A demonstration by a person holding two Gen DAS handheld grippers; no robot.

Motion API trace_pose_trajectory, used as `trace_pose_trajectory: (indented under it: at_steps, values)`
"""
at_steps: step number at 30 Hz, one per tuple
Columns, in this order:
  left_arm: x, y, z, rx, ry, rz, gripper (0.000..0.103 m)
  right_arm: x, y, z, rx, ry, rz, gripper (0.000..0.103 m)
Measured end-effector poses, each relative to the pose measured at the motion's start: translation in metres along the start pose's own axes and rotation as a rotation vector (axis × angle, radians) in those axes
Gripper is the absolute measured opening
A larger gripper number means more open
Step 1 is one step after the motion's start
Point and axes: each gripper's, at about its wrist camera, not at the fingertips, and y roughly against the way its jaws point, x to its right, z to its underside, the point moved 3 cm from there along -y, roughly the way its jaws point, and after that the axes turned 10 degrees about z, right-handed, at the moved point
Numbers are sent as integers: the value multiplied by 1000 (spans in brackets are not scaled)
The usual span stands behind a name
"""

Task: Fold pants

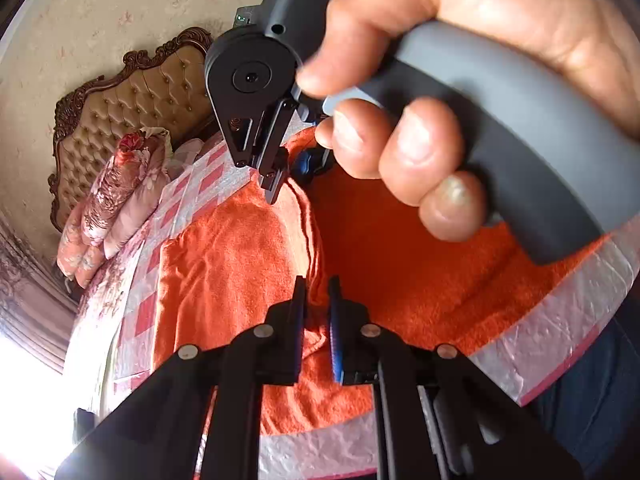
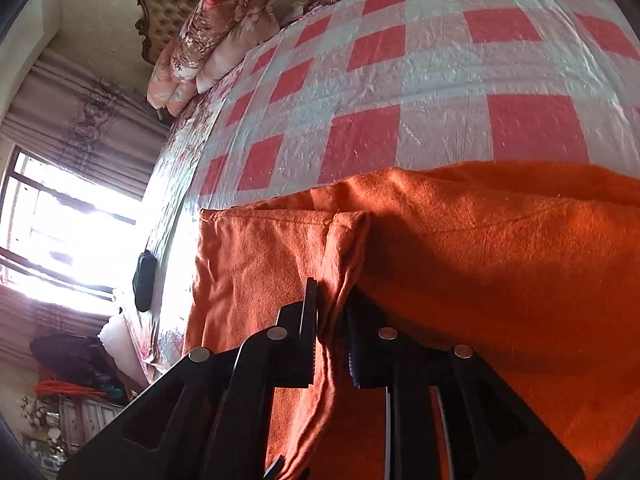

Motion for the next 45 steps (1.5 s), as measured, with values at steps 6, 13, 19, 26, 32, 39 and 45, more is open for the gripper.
trace_pose_trajectory:
  at_steps: [6, 13, 19, 26, 32, 39, 45]
  values:
    - [0, 5, 2, 14, -15, -13, 10, -15, 11, 6, 65, 76, 111, 7]
    - [12, 3, 9, 0, -14, 19, 11, -17, 7, 15, 86, 150, 241, 8]
    - [9, 6, 14, 21, 60, 78, 12, -21, 9, 23, 111, 191, 297, 11]
    - [-6, 38, 25, 116, 156, 230, 27, 1, 62, 31, 346, 152, 571, 53]
    - [-79, 70, 71, 244, 436, 148, 73, -35, 100, 82, 514, 303, 665, 88]
    - [-159, 69, 98, 130, 597, -60, 76, -83, 62, 106, 455, 342, 628, 88]
    - [-173, 70, 105, 105, 623, 18, 101, -79, 53, 112, 409, 294, 587, 89]
